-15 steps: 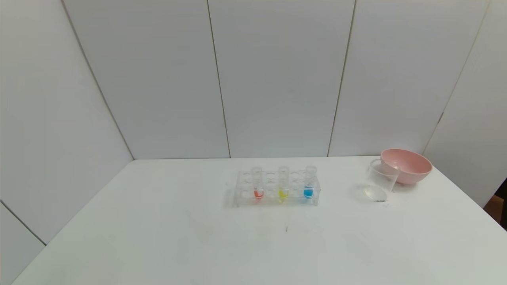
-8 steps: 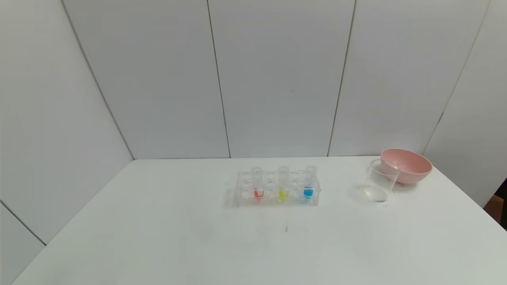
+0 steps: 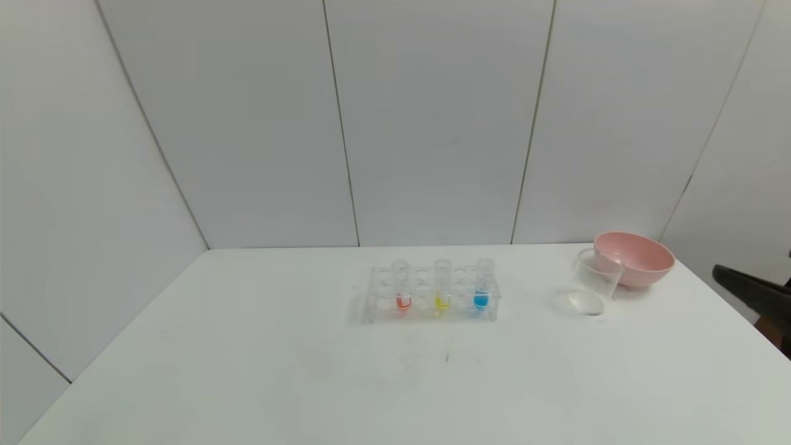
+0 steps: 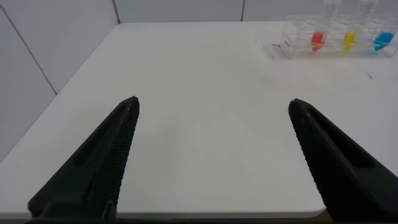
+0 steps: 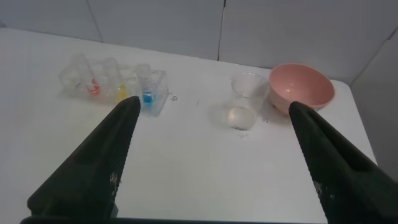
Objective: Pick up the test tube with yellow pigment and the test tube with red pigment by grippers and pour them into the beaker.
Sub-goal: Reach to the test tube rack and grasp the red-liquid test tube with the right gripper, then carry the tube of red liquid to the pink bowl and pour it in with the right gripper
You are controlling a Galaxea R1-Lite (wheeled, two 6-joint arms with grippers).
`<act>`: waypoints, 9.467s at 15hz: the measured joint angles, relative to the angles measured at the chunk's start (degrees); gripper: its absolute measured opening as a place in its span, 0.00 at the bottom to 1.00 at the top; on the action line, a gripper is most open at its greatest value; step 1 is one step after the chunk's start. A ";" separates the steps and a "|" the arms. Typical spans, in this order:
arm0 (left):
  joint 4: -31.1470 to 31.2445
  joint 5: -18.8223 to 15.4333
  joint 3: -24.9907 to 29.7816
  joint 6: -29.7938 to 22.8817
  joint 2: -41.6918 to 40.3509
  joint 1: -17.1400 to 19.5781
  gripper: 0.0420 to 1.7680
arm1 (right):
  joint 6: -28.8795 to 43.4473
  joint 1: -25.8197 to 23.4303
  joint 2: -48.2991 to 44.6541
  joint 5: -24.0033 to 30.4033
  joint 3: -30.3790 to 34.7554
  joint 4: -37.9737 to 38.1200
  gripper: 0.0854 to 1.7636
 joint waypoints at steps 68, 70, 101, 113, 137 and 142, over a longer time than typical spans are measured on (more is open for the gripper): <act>0.00 0.00 0.00 0.00 0.00 0.00 0.97 | 15.82 27.73 86.50 -29.70 -68.02 -0.61 0.24; 0.00 0.00 0.00 0.00 0.00 0.00 0.97 | 15.93 27.68 86.47 -29.66 -67.89 -0.68 0.24; 0.00 -0.02 0.00 0.00 0.00 0.00 0.97 | 12.61 28.70 69.46 -17.65 -51.92 -1.18 0.24; 0.00 0.00 0.00 0.02 0.00 0.00 0.97 | -6.25 5.90 41.08 20.69 -13.99 -8.16 0.24; 0.00 0.00 0.00 0.00 0.00 0.00 0.97 | -52.76 -40.56 55.44 45.54 -52.50 37.90 0.24; 0.00 0.00 0.00 0.00 0.00 0.00 0.97 | -53.60 -36.62 59.05 36.64 -62.89 44.58 0.24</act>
